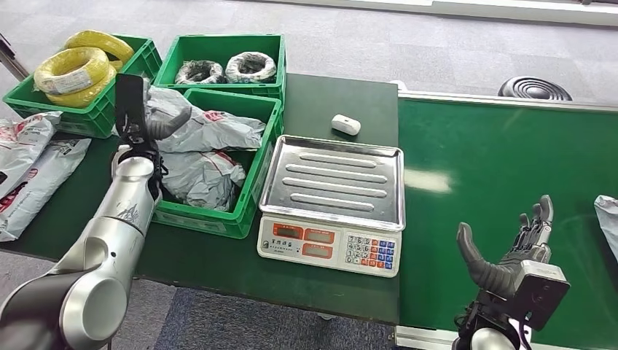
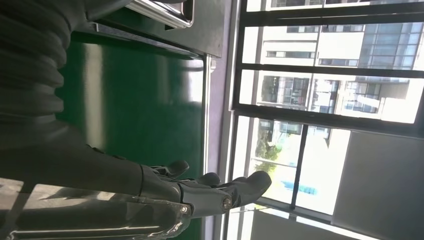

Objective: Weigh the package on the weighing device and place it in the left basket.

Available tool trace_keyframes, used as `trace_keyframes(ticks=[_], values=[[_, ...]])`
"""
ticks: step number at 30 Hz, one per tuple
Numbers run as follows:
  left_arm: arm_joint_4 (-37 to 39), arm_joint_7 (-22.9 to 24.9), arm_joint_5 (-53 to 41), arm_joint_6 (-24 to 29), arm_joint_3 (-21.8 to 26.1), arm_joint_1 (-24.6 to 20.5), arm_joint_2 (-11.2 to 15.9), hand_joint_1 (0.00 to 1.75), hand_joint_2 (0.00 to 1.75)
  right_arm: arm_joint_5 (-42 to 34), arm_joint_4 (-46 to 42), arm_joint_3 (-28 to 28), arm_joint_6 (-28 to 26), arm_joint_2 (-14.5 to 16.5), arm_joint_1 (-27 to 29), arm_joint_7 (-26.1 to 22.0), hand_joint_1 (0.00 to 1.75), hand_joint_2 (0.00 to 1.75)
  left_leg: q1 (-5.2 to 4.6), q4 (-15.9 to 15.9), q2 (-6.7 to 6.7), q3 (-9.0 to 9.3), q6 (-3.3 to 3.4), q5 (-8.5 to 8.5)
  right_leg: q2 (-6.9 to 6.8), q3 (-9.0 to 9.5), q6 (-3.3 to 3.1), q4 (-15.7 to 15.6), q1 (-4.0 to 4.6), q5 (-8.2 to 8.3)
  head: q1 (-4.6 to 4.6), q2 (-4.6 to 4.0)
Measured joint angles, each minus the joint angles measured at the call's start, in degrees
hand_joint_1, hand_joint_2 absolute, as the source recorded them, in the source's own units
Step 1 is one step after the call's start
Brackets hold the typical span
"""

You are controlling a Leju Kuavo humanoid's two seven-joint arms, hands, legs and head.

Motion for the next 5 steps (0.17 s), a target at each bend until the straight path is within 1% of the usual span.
trace_keyframes(ticks=[3,5], values=[[-5.2,-0.5,2.2,1.0,0.7,1.4,-0.6,0.0,1.75,0.0,0.4,0.0,0.1,0.0,0.0,0.0,0.0,1.75,0.0,0.0,-0.01,-0.01,0.0,0.0,-0.01,-0.01,0.0,0.0,0.0,-0.01,0.0,0.0],[-6.9,-0.4,2.5,1.0,0.9,2.0,-0.8,0.0,1.75,0.0,0.6,0.0,0.1,0.0,0.0,0.0,0.0,1.75,0.01,0.0,-0.01,-0.01,0.0,0.0,-0.01,0.0,0.0,0.0,0.01,-0.01,0.0,0.0]])
